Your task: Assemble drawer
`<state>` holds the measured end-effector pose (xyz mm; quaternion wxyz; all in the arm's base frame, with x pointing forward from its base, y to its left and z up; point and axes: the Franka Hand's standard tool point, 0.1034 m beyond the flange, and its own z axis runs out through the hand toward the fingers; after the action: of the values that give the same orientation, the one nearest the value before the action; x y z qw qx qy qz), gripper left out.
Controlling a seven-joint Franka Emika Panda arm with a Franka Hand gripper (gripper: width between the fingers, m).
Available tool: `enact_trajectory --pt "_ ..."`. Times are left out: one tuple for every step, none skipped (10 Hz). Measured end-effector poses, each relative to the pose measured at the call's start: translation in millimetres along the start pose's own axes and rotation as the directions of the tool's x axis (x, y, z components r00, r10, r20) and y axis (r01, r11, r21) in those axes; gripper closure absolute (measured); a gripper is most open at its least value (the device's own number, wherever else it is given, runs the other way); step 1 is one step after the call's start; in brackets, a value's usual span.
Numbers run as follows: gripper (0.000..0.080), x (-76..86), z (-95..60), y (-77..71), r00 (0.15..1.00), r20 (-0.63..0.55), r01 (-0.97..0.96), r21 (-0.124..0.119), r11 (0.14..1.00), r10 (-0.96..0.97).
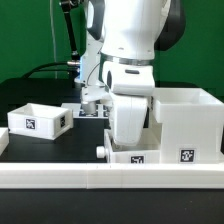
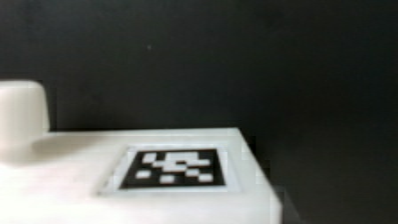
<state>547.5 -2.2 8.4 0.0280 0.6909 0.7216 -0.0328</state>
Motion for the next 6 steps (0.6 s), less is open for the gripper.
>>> enact_trajectory --pt "0.0757 1.5 0.0 0.0 1.0 -0.001 -0.007 -0.001 1.0 0.007" --pt "0.0757 1.1 0.0 -0.1 1.0 -0.002 -0.012 -0.001 1.0 0.012" --pt "0.0757 0.9 0.1 -0.1 1.0 -0.002 -0.012 0.0 1.0 0.012" --pt "0.0757 0.9 0.1 -0.1 1.0 -0.002 -0.012 0.0 1.0 0.012" --pt "0.0757 2.4 -0.2 0.2 1.0 -0.002 -0.031 -0.001 1.0 0.031" --pt "0.0757 7.5 -0.6 0.2 0.998 -0.004 -0.069 0.0 0.998 0.069"
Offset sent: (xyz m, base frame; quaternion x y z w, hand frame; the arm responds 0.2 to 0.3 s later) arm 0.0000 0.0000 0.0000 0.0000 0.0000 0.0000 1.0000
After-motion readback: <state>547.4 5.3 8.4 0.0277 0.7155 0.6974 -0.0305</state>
